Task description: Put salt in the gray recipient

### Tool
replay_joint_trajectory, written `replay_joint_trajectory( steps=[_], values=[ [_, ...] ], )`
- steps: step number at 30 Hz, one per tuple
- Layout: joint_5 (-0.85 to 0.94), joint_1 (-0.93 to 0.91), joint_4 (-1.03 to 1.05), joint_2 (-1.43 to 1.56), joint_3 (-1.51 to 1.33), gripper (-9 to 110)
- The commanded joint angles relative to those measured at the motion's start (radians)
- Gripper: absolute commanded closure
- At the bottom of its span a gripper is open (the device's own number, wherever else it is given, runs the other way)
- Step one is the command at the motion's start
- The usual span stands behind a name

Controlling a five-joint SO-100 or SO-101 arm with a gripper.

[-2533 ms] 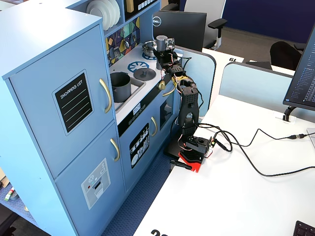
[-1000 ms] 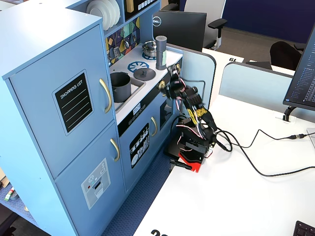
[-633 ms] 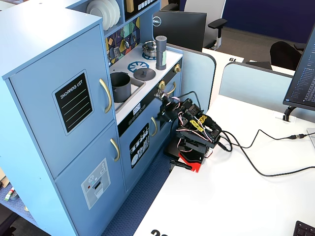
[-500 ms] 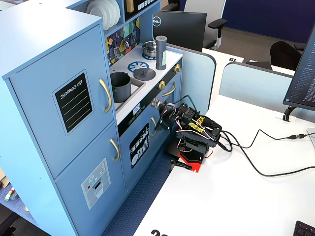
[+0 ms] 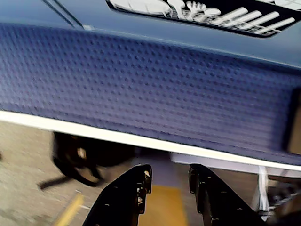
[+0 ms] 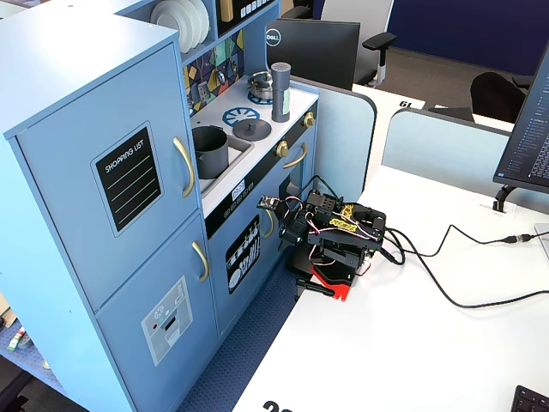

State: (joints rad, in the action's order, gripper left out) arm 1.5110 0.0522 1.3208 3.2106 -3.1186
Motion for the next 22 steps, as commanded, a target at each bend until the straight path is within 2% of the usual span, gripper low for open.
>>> replay_joint_trajectory(
  steps=[1,22],
  values=[
    [0.032,-0.048,0.008,0.009,0.003,99],
    [0.028,-0.089,0.006,0.009,0.003,95]
  ],
)
